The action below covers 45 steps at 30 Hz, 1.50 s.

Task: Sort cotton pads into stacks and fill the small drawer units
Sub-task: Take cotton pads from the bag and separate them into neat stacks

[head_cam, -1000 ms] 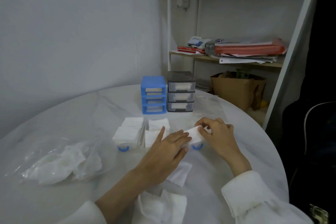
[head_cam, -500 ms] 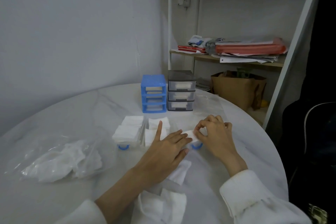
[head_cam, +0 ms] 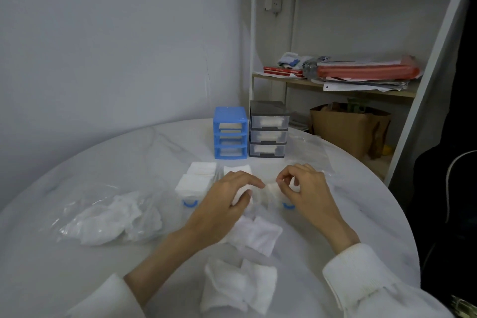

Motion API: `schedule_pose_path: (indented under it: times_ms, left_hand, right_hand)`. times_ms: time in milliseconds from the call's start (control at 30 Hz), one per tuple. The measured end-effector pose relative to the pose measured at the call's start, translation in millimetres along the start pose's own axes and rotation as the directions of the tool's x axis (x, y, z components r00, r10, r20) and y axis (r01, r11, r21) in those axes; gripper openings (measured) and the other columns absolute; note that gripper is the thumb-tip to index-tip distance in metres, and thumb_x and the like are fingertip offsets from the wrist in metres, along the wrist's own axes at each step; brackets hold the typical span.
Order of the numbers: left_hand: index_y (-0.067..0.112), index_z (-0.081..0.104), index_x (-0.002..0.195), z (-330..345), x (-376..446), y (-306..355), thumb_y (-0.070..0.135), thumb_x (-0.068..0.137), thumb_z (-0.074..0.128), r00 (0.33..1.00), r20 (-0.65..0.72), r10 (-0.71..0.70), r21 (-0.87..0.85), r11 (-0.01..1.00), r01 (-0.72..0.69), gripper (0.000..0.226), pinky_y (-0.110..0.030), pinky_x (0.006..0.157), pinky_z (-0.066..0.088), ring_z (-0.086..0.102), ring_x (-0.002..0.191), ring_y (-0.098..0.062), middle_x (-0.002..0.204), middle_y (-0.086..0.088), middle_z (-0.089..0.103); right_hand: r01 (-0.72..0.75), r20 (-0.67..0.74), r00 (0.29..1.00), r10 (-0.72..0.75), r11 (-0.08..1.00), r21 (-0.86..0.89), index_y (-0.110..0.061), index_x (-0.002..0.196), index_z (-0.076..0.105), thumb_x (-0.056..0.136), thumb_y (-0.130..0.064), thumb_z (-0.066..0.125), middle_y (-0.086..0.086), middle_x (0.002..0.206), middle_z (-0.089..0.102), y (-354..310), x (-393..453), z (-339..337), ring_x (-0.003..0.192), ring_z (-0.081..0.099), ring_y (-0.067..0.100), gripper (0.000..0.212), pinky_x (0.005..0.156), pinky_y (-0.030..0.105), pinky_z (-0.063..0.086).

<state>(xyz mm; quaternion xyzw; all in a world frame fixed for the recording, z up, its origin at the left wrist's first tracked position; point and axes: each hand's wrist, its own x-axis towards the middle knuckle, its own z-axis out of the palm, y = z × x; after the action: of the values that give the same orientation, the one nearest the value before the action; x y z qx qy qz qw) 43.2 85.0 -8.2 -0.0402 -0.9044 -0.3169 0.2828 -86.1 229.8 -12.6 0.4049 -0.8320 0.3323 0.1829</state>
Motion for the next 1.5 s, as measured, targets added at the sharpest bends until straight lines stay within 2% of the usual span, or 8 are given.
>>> schedule_pose_path:
  times_ms: [233, 400, 567, 733, 1000, 1200, 1367, 1500]
  left_hand:
    - [0.032, 0.064, 0.086, -18, -29, -2, -0.004, 0.089, 0.049, 0.996, -0.002, -0.084, -0.043, 0.996, 0.084, 0.04, -0.011, 0.077, 0.045, 0.059, 0.089, -0.001, 0.094, 0.018, 0.066]
    - [0.025, 0.065, 0.103, -22, -46, -4, 0.001, 0.087, 0.052, 0.985, 0.125, -0.123, 0.016, 0.992, 0.122, 0.031, -0.017, 0.09, 0.045, 0.057, 0.099, 0.003, 0.104, 0.014, 0.064]
    - [0.015, 0.064, 0.114, -21, -62, -5, 0.009, 0.08, 0.061, 0.981, 0.176, -0.076, 0.072, 0.995, 0.064, 0.034, -0.014, 0.083, 0.041, 0.055, 0.096, -0.004, 0.108, 0.004, 0.067]
    - [0.014, 0.063, 0.113, -17, -63, -11, 0.005, 0.081, 0.06, 0.989, 0.127, -0.076, 0.14, 0.988, 0.057, 0.034, -0.022, 0.087, 0.042, 0.056, 0.098, -0.011, 0.109, 0.001, 0.066]
    - [0.016, 0.065, 0.109, -17, -67, -15, 0.011, 0.088, 0.053, 0.996, -0.039, -0.075, 0.133, 0.988, 0.08, 0.024, -0.013, 0.081, 0.042, 0.059, 0.093, -0.008, 0.105, 0.006, 0.068]
    - [0.012, 0.065, 0.1, -19, -59, -9, 0.008, 0.086, 0.063, 0.956, -0.237, -0.176, -0.084, 0.983, 0.16, 0.014, -0.005, 0.073, 0.04, 0.058, 0.081, 0.0, 0.086, 0.012, 0.066]
    - [0.016, 0.063, 0.092, -18, -47, -6, 0.006, 0.084, 0.067, 0.894, -0.292, -0.34, -0.353, 0.907, 0.229, 0.013, -0.011, 0.067, 0.045, 0.057, 0.071, 0.002, 0.083, 0.009, 0.066]
    - [0.009, 0.06, 0.1, -10, -32, -7, 0.005, 0.084, 0.067, 0.844, -0.296, -0.447, -0.504, 0.824, 0.26, 0.018, -0.019, 0.073, 0.05, 0.061, 0.079, -0.012, 0.09, -0.001, 0.067]
  right_hand:
    - [0.078, 0.052, 0.995, -0.083, 0.993, 0.092, -0.02, 0.081, 0.064, 0.085, -0.012, 0.062, -0.013, 0.074, 0.057, -25, -18, -5, 0.071, 0.048, 0.004, 0.009, 0.064, 0.013, 0.036]
    - [0.095, 0.197, 0.97, -0.144, 0.966, 0.241, -0.021, 0.083, 0.066, 0.084, -0.014, 0.064, -0.013, 0.076, 0.063, -43, -36, -7, 0.075, 0.055, 0.005, 0.007, 0.065, 0.012, 0.042]
    - [0.079, 0.385, 0.91, -0.152, 0.977, 0.199, -0.028, 0.094, 0.061, 0.068, -0.029, 0.055, -0.017, 0.094, 0.06, -49, -48, -1, 0.091, 0.054, 0.002, 0.026, 0.079, 0.024, 0.046]
    - [0.023, 0.486, 0.87, -0.086, 0.991, 0.133, -0.037, 0.108, 0.049, 0.073, -0.02, 0.059, -0.015, 0.11, 0.054, -44, -53, -1, 0.101, 0.049, 0.003, 0.04, 0.087, 0.024, 0.044]
    - [-0.025, 0.386, 0.92, -0.065, 0.974, 0.225, -0.034, 0.105, 0.051, 0.076, -0.011, 0.063, -0.007, 0.088, 0.055, -49, -52, 0, 0.082, 0.05, 0.006, 0.039, 0.068, 0.014, 0.039]
    - [0.0, 0.259, 0.962, -0.089, 0.946, 0.324, -0.027, 0.078, 0.061, 0.08, -0.013, 0.068, -0.011, 0.083, 0.06, -53, -49, -3, 0.083, 0.053, 0.004, 0.016, 0.067, 0.012, 0.037]
    - [-0.13, 0.203, 0.979, 0.016, 0.817, 0.562, -0.022, 0.084, 0.053, 0.081, -0.005, 0.068, -0.011, 0.08, 0.064, -57, -40, -8, 0.076, 0.058, 0.002, 0.023, 0.068, 0.011, 0.043]
    - [-0.192, 0.15, 0.981, 0.121, 0.662, 0.724, -0.027, 0.09, 0.044, 0.083, -0.005, 0.064, 0.003, 0.096, 0.069, -62, -27, -11, 0.086, 0.066, 0.018, 0.03, 0.069, 0.024, 0.054]
